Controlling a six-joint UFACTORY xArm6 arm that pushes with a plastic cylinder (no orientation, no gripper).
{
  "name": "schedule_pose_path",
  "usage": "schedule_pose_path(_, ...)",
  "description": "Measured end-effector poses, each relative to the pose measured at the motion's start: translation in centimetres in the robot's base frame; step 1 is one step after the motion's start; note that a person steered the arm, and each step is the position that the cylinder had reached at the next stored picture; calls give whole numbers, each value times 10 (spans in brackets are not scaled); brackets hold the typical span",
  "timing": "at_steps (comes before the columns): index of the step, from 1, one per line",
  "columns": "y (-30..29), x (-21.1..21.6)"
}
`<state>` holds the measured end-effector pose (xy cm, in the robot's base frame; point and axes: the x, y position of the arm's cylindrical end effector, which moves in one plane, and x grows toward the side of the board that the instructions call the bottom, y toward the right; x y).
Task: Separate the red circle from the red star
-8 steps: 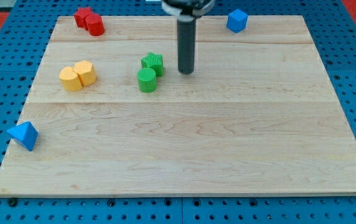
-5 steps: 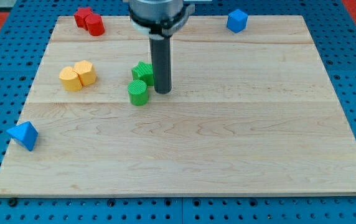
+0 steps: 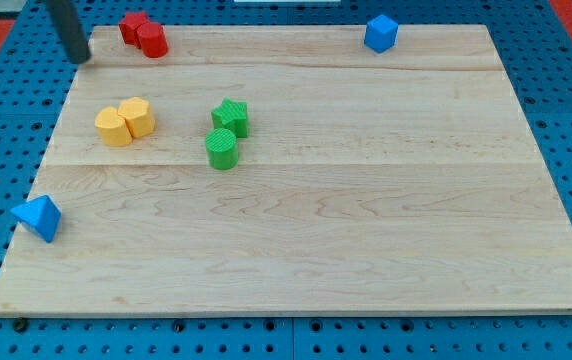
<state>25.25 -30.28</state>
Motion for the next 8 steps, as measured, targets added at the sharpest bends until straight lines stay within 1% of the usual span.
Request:
schedule_pose_path(1,3,-32)
schedule_pose_path(2,22,-61)
schedule_pose_path(3,40,-61)
schedule_pose_path(4,132,-36)
schedule_pose_path(5,198,18)
schedule_pose_path(6,222,52)
schedule_pose_path(7,144,53)
schedule_pose_path(8,100,-13)
